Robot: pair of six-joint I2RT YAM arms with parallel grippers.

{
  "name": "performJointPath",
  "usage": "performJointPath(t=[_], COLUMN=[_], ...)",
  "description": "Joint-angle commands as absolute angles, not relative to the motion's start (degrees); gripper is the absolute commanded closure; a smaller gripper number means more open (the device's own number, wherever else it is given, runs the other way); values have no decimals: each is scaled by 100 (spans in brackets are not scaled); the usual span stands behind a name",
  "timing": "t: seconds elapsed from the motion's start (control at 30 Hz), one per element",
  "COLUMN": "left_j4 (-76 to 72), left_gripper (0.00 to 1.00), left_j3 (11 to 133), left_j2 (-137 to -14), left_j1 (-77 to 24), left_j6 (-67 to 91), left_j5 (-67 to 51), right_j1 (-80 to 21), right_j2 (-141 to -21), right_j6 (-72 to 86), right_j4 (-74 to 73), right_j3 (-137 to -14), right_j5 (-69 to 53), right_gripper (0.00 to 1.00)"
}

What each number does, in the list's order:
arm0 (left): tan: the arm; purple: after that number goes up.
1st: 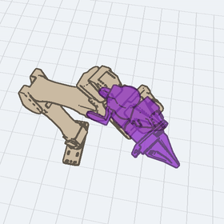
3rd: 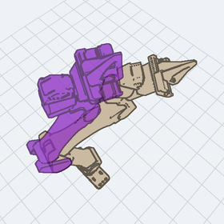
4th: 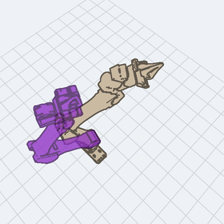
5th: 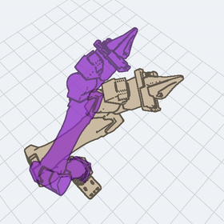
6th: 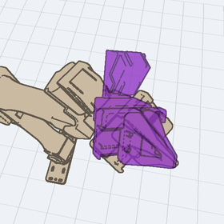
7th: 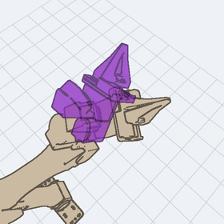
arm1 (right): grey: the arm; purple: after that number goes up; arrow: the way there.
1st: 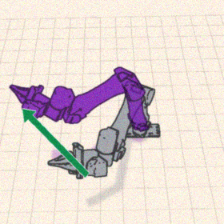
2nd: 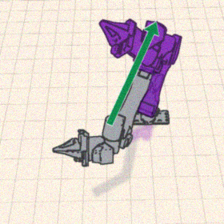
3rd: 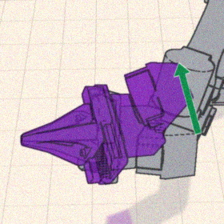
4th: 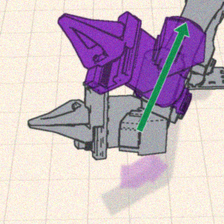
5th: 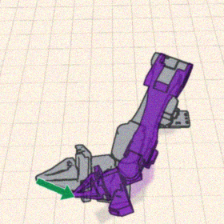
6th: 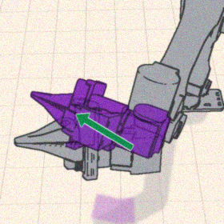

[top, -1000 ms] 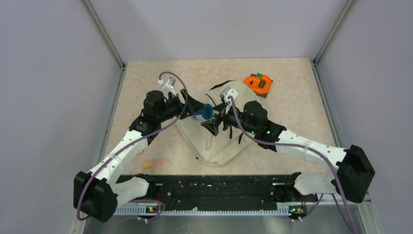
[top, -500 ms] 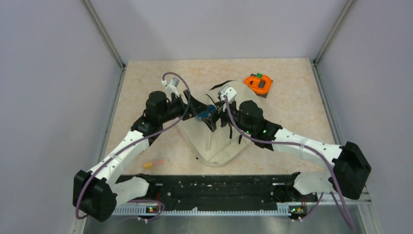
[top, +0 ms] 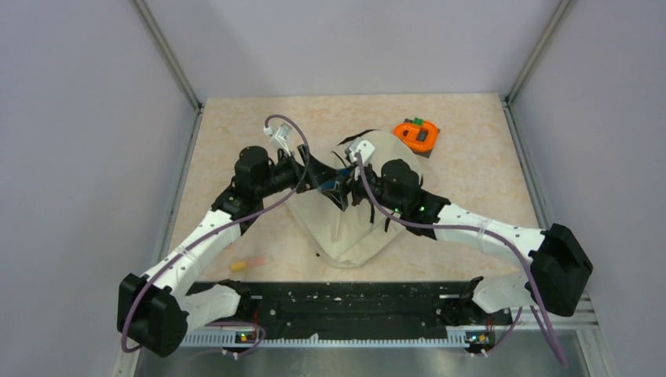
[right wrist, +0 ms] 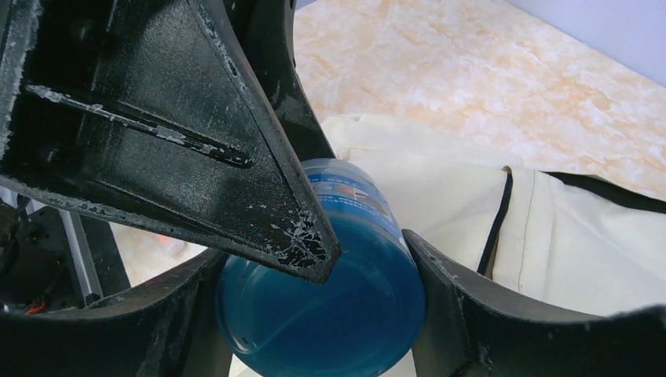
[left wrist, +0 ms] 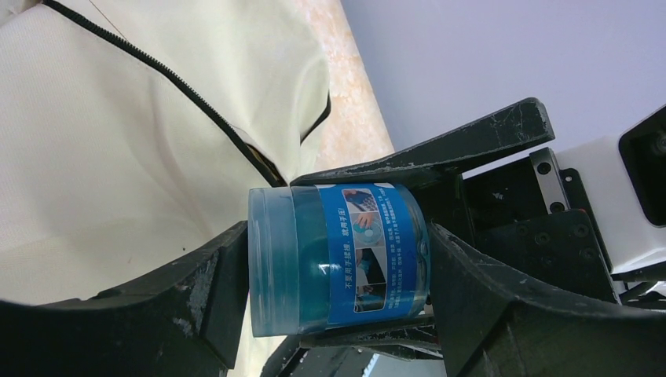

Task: Pack the student bag
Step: Place the stationery in the student bag.

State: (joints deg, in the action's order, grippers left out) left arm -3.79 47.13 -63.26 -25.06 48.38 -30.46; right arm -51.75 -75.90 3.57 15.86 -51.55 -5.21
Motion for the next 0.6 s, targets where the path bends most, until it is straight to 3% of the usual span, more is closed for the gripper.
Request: performJointPath(t=[0.0, 0.1, 0.4, 0.57], left_j4=[-878, -430, 594, 838], left_gripper=[33, 12, 6, 4], left_j3=[5017, 5129, 5388, 5570], left_j2=[-6206, -6139, -5726, -6122], left_j1=[-2540, -2540, -2535, -2628], left_j6=[4701, 4389, 3361, 3320], left_j5=[-3219, -2914, -1733, -1326], right_j1=[-5217, -5217, -4660, -4166], right_j2=[-7572, -7493, -7049, -6854], right_j6=[494, 536, 730, 825], right_j4=[1767, 1646, 1254, 1043], right_j3=[-5397, -5383, -5219, -5134], right_j5=[-549, -244, 207, 303], right_gripper=[61, 67, 70, 72])
